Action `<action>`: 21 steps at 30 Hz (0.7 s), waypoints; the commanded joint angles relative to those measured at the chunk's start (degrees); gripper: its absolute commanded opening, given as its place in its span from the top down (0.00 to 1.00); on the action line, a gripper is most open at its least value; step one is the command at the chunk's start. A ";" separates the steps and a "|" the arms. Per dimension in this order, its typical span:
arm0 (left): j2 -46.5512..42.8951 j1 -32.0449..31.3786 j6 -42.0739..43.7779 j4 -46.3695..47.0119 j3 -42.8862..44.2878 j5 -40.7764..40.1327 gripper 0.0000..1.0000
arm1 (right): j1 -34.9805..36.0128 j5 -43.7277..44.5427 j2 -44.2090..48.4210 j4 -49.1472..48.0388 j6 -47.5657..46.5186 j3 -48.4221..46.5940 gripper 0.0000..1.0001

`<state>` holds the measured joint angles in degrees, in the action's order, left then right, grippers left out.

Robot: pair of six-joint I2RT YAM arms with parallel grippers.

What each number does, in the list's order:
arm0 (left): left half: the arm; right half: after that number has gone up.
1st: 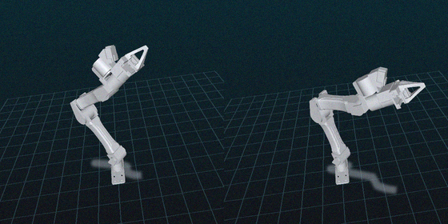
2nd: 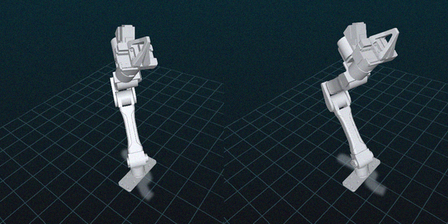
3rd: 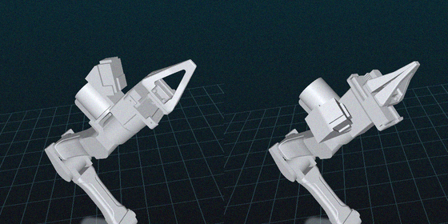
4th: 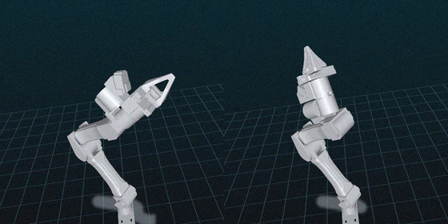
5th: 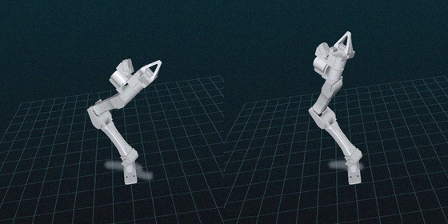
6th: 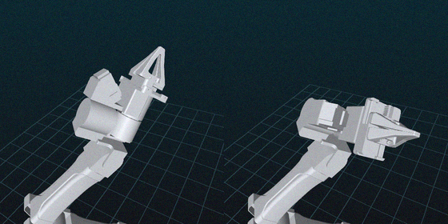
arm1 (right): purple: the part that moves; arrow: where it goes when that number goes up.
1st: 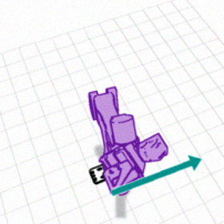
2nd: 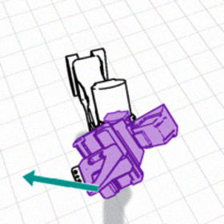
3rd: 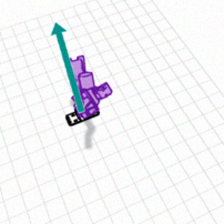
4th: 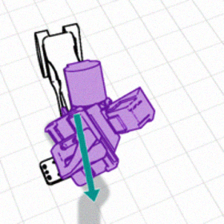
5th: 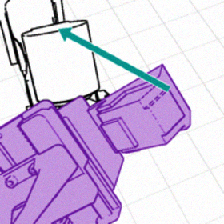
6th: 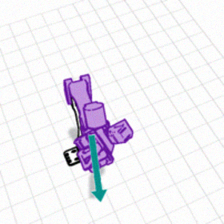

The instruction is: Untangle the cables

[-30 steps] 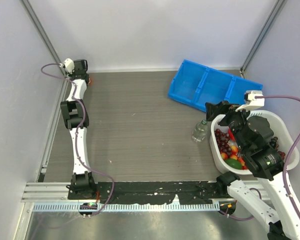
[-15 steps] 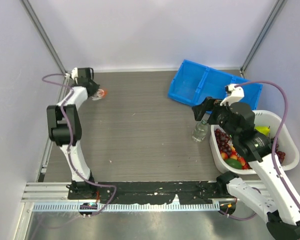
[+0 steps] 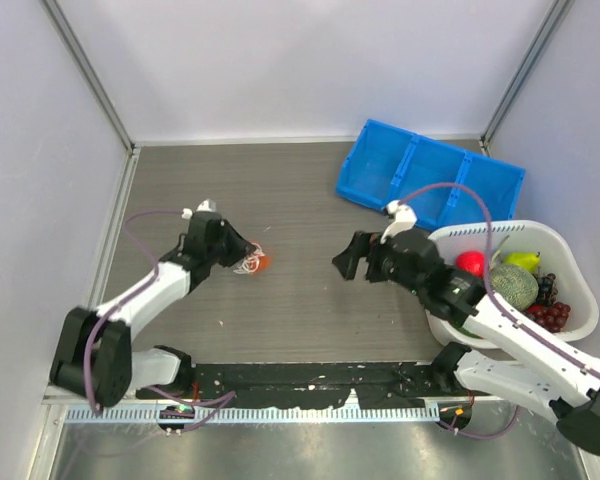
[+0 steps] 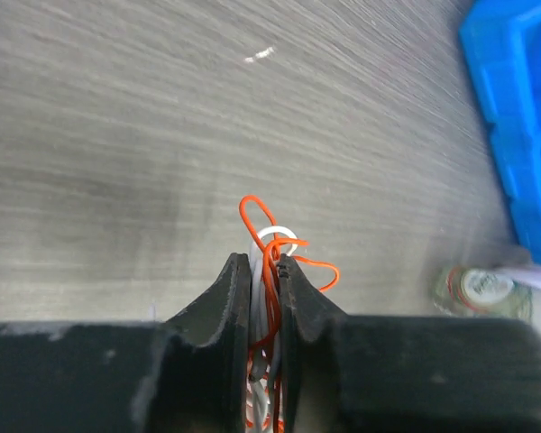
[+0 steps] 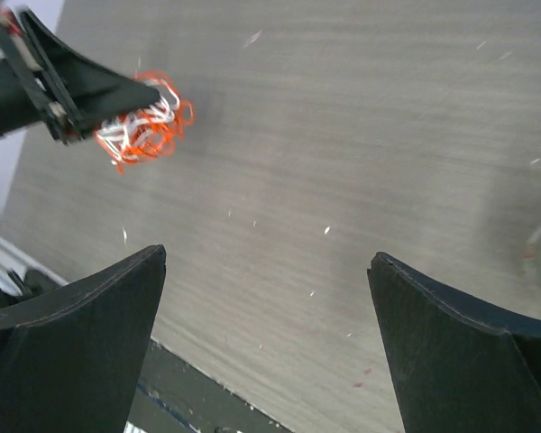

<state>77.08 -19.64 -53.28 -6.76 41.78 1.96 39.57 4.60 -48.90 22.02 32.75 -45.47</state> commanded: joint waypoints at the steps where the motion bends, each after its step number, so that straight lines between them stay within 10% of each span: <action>1: -10.79 0.30 1.51 12.96 -11.08 12.75 0.67 | 12.16 12.09 -3.02 -8.39 5.04 1.97 0.01; 8: -19.41 0.30 0.36 14.36 -17.27 26.09 0.02 | 23.79 25.62 -11.55 -10.24 6.53 -0.06 0.01; 15: -27.50 0.22 1.95 -17.46 -8.39 3.88 0.15 | 23.89 21.60 -20.78 -25.62 5.05 2.41 0.07; 19: -28.91 0.30 3.18 -16.89 -10.04 3.48 0.21 | 23.89 17.12 -31.49 -27.02 5.39 -2.60 0.19; 21: -29.00 0.30 3.97 -12.50 -12.50 7.08 0.27 | 23.62 13.88 -34.48 -31.31 4.08 -2.95 0.42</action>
<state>48.53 -19.42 -51.75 -18.26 32.03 8.82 63.18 23.05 -78.67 0.16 37.47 -45.21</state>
